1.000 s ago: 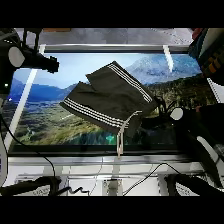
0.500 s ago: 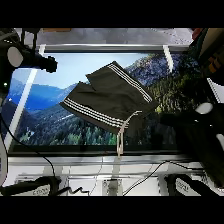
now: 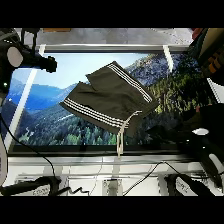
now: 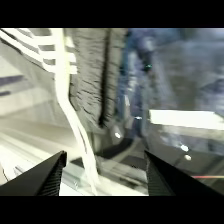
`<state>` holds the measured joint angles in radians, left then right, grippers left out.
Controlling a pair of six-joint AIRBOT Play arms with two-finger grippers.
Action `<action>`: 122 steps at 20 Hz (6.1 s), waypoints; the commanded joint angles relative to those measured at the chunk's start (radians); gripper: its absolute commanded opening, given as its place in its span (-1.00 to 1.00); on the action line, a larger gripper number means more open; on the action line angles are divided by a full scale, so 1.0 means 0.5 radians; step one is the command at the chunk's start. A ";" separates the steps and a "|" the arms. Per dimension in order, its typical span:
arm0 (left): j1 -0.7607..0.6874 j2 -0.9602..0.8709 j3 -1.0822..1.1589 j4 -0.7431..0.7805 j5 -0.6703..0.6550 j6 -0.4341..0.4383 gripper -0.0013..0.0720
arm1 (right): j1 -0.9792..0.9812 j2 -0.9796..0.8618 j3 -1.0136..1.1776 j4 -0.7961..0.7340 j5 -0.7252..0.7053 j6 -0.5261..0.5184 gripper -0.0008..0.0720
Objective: Fold the clothes and pants, and hang the long-sleeved shirts on hangers.
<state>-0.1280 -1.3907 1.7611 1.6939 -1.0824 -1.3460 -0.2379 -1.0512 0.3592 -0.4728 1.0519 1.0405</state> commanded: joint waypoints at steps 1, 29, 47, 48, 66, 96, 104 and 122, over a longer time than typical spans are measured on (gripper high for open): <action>0.002 -0.002 0.000 -0.006 -0.007 -0.002 0.48 | 0.410 -0.002 -0.097 0.201 -0.494 0.202 0.58; 0.669 -0.891 -0.002 -0.776 -0.447 -0.265 0.51 | 0.851 -0.563 0.354 0.092 -0.742 0.501 -0.77; 0.422 -0.940 -0.472 -0.933 0.327 -0.387 -0.95 | 0.851 -0.539 0.354 -0.024 -0.742 0.497 -0.93; 0.422 -0.887 -0.472 -0.898 0.355 -0.366 -0.95 | 0.849 -0.515 0.354 -0.066 -0.739 0.497 -0.94; 0.369 1.226 -2.186 -0.473 0.377 -0.775 -0.95 | 0.847 0.543 0.536 -1.189 0.222 0.951 -0.94; -0.613 0.447 -1.546 0.142 1.522 -0.613 -0.96 | 0.847 1.712 0.109 -2.641 0.119 3.505 -0.94; -0.875 -0.307 -1.179 0.134 2.120 -0.613 -0.96 | 0.847 1.389 -0.025 -3.066 -0.462 3.927 -0.93; -0.860 -0.649 -0.924 0.135 2.316 -0.612 0.68 | 0.334 0.800 -0.024 -3.066 -1.290 3.873 0.74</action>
<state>-0.5591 -1.7130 1.2980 1.7607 0.0521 -1.6527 -0.0643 -0.6479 0.3470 -2.0071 0.4313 2.9971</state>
